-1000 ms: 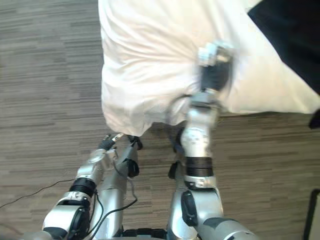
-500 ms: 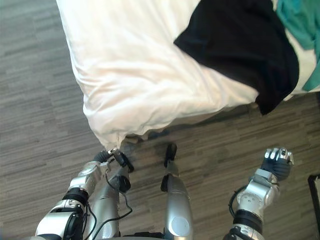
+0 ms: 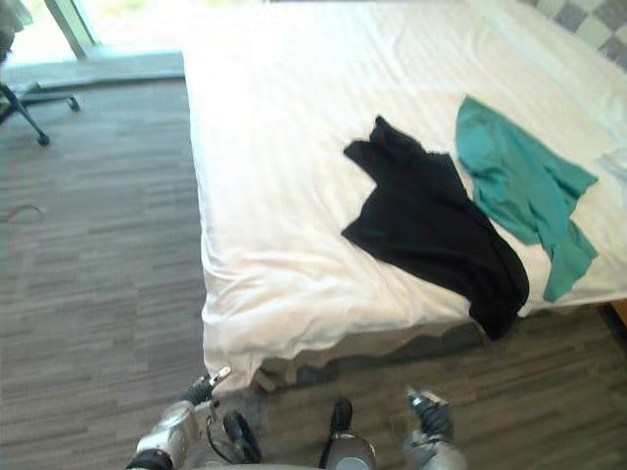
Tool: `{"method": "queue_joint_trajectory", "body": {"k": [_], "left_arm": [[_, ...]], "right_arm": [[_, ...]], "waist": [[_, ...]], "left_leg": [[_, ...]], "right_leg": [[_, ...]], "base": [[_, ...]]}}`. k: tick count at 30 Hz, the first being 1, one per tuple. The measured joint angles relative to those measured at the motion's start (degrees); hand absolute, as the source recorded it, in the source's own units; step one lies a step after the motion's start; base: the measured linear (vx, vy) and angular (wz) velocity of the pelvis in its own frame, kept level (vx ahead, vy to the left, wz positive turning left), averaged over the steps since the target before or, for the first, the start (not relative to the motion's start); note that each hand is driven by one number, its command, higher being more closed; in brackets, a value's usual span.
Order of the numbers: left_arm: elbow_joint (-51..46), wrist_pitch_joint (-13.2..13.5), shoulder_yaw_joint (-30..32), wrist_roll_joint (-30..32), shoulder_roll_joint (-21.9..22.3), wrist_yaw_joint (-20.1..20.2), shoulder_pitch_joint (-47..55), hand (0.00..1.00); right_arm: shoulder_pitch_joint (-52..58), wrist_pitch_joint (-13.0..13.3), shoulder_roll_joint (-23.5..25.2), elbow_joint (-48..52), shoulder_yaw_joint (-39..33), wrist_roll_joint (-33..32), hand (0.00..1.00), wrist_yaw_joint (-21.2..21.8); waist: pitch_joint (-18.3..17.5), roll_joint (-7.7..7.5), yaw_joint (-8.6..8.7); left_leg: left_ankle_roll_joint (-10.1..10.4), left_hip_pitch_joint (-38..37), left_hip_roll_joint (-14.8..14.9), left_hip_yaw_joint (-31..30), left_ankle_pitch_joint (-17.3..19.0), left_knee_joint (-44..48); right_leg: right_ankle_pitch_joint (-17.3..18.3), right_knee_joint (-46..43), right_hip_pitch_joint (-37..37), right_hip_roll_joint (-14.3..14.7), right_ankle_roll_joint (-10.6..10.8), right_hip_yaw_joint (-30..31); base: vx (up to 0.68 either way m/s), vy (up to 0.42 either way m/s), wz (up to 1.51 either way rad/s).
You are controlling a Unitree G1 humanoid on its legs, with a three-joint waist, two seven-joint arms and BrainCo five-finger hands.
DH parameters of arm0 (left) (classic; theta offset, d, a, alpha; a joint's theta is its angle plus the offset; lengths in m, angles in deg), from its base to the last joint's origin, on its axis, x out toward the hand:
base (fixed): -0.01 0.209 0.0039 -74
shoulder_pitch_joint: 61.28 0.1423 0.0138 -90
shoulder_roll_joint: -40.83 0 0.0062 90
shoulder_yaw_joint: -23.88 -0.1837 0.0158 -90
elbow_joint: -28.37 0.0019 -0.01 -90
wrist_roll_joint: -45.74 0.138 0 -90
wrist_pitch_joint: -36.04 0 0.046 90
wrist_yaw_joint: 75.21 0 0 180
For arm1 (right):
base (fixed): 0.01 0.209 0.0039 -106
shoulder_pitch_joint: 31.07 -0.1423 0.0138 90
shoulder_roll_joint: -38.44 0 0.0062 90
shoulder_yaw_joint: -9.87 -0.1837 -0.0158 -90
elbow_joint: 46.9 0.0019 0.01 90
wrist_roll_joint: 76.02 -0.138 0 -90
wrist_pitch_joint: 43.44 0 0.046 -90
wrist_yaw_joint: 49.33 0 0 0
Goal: Tidy the bed and pick cloth on bed and put in laundry
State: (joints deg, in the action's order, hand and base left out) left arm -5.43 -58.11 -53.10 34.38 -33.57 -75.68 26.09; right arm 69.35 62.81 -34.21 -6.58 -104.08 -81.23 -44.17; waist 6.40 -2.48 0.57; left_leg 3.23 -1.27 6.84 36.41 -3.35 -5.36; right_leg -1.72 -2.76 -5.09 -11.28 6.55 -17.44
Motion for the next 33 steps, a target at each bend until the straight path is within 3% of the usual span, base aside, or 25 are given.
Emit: {"method": "queue_joint_trajectory", "body": {"k": [3,8,9,10,11,12,13,14,15,16,17,18,19,20,21,22,28,31,32,33], "left_arm": [[1.63,2.85,-1.31,1.56,0.34,-0.93,2.15,0.00],[1.98,6.92,-4.56,2.01,-0.83,-2.75,4.76,0.00],[2.27,7.37,-5.19,2.03,-0.84,-3.81,4.59,0.00],[2.45,7.47,-5.27,2.04,-0.88,-4.21,4.31,0.00],[3.16,7.58,-5.27,2.04,-0.74,-4.87,5.14,0.00],[3.71,7.58,-5.11,2.30,-1.94,-5.76,5.12,0.00],[3.72,6.84,-5.59,2.52,-2.93,-6.49,4.59,0.00],[3.71,6.73,-5.69,2.65,-3.28,-6.85,4.70,0.00],[3.85,5.87,-5.48,3.30,-3.28,-7.08,4.92,0.00],[3.74,5.11,-5.68,4.05,-3.48,-7.07,5.23,0.00],[3.60,4.80,-5.83,4.40,-2.82,-7.06,5.37,0.00],[3.56,4.29,-6.38,5.70,-1.79,-7.01,4.52,0.00],[3.60,3.37,-6.75,6.42,-2.37,-7.06,3.30,0.00],[3.59,3.14,-7.21,6.42,-2.55,-7.02,2.44,0.00],[3.61,2.74,-7.61,6.38,-2.71,-7.03,1.61,0.00],[3.60,2.00,-8.85,6.38,-2.23,-7.00,1.73,0.00],[3.52,1.91,-10.17,6.25,-2.66,-7.02,2.67,0.00],[2.85,2.41,-8.96,3.81,-2.51,-6.94,4.35,0.00],[1.54,2.86,-7.07,3.00,-2.14,-6.58,5.62,0.00],[1.13,3.32,-6.09,3.04,-1.87,-6.01,5.99,0.00]], "right_arm": [[1.20,0.08,0.51,-4.10,2.22,2.34,0.00,-1.67],[1.24,0.06,-1.68,-6.97,2.72,5.80,0.00,-3.59],[1.08,0.00,-2.52,-7.89,4.47,7.04,0.00,-3.44],[0.55,-0.03,-3.04,-8.60,5.06,7.73,0.00,-3.28],[-0.57,-0.24,-4.31,-9.92,5.96,8.36,0.00,-3.06],[-2.89,-0.62,-4.78,-10.79,6.71,8.96,0.00,-2.71],[-3.23,-1.34,-4.64,-11.13,6.84,9.09,0.00,-2.41],[-2.84,-1.78,-4.69,-11.33,6.95,9.50,0.00,-2.13],[-3.11,-2.23,-4.70,-11.12,7.72,10.35,0.00,-1.57],[-3.41,-2.28,-4.69,-10.84,9.10,11.62,0.00,-1.18],[-3.85,-2.42,-5.74,-10.93,9.46,12.45,0.00,-0.96],[-5.10,-2.69,-7.47,-11.09,10.16,13.71,0.00,-0.88],[-5.28,-3.32,-6.74,-11.42,11.16,13.96,0.00,-0.82],[-5.54,-3.44,-6.54,-11.49,11.50,14.00,0.00,-0.63],[-6.13,-3.56,-6.95,-11.46,12.38,13.78,0.00,-0.59],[-6.68,-4.02,-7.41,-10.42,12.73,13.25,0.00,-0.56],[-6.20,-7.51,-8.08,-10.16,14.16,9.08,0.00,-0.68],[-7.54,-7.99,-8.66,-12.23,14.97,8.53,0.00,-1.21],[-8.91,-7.90,-9.06,-13.15,15.67,7.55,0.00,-1.94],[-8.89,-7.76,-9.05,-13.12,15.77,6.98,0.00,-2.14]], "waist": [[-0.39,0.02,0.38],[-0.38,-0.31,0.59],[-0.28,-0.71,0.42],[-0.39,-0.44,0.33],[-0.99,1.38,-0.20],[0.03,-0.06,0.47],[0.27,-1.17,1.52],[0.38,-1.74,1.53],[0.46,-0.66,0.41],[0.23,0.17,-0.18],[-0.86,1.61,-0.61],[-0.43,3.44,-0.10],[-0.14,2.19,0.26],[-0.28,1.26,0.16],[0.56,2.41,-0.22],[1.15,4.12,0.45],[1.68,4.39,0.72],[2.39,4.91,-0.22],[2.27,5.42,-0.42],[2.21,5.53,-0.41]], "left_leg": [[0.46,-2.70,-0.65,-1.88,1.43,0.46],[0.94,-5.98,-0.36,-2.25,5.91,6.15],[-0.10,-6.05,-0.99,-2.70,8.10,7.93],[0.14,-6.10,-1.34,-3.41,8.95,7.67],[-0.85,-6.04,-1.02,-3.84,9.48,6.11],[-1.56,-6.96,-1.96,-0.50,9.08,7.79],[-1.90,-7.63,-2.17,1.07,9.70,9.61],[-1.85,-7.91,-2.20,1.81,10.33,11.28],[-2.71,-7.42,0.38,2.86,11.43,16.97],[-2.62,-4.23,1.11,1.62,12.66,20.04],[-3.38,-3.28,0.27,0.07,11.62,16.09],[-3.85,-1.87,0.95,2.22,10.81,13.80],[-4.69,-0.55,-0.30,3.54,10.77,15.70],[-4.63,-0.06,-0.21,4.34,11.26,16.67],[-4.37,1.07,0.89,5.70,11.73,18.14],[-4.21,1.17,2.42,6.09,11.57,18.84],[-3.41,-0.45,6.45,8.14,11.01,23.40],[-2.81,1.77,6.36,-4.51,10.56,29.35],[-2.43,4.66,5.87,-13.08,10.38,33.91],[-2.37,5.83,5.73,-15.56,10.42,35.91]], "right_leg": [[4.82,-6.10,1.25,-1.53,-0.73,-1.51],[6.15,-22.97,-1.99,-5.09,-2.43,-1.27],[5.54,-25.23,-3.53,-5.98,-3.37,-1.25],[5.01,-23.76,-3.61,-5.52,-3.84,-0.99],[5.34,-20.95,-2.41,-3.88,-3.91,-0.54],[11.30,-36.02,-4.96,-7.33,-5.49,-3.17],[12.31,-39.25,-4.05,-8.65,-7.05,-6.06],[12.26,-37.75,-3.26,-8.83,-8.09,-8.38],[11.04,-32.14,-0.39,-6.78,-9.77,-11.35],[9.24,-22.20,2.34,-3.93,-8.61,-11.27],[9.90,-18.85,3.06,-2.58,-7.80,-10.75],[14.11,-24.65,2.93,-2.76,-6.04,-13.38],[17.43,-24.48,4.74,-4.10,-4.09,-13.63],[18.13,-21.45,5.80,-3.52,-3.29,-13.79],[17.84,-15.39,6.79,-1.29,-3.27,-13.61],[15.54,-11.31,8.13,0.98,-3.64,-13.43],[14.01,-9.05,9.49,3.98,-5.00,-9.64],[14.04,-9.75,7.86,4.56,-5.21,-3.65],[13.88,-10.01,5.52,4.94,-5.34,0.50],[13.83,-10.07,4.79,5.13,-5.28,1.82]], "base": [[0.13,0.005,0.27],[0.11,-0.011,-0.04],[0.03,0.027,-0.50],[-0.01,0.049,-0.86],[-0.05,0.076,-1.17],[-0.02,0.054,-1.13],[0.02,0.029,-0.98],[0.04,-0.014,-1.18],[-0.06,-0.049,-1.61],[-0.15,-0.044,-1.70],[-0.24,-0.051,-1.35],[-0.18,-0.050,-0.89],[-0.11,-0.074,-0.73],[-0.06,-0.119,-0.68],[-0.08,-0.102,-0.68],[-0.10,-0.083,-0.54],[-0.12,-0.081,-0.34],[-0.12,-0.040,-1.03],[-0.06,0.039,-1.25],[-0.04,0.060,-1.23]]}}
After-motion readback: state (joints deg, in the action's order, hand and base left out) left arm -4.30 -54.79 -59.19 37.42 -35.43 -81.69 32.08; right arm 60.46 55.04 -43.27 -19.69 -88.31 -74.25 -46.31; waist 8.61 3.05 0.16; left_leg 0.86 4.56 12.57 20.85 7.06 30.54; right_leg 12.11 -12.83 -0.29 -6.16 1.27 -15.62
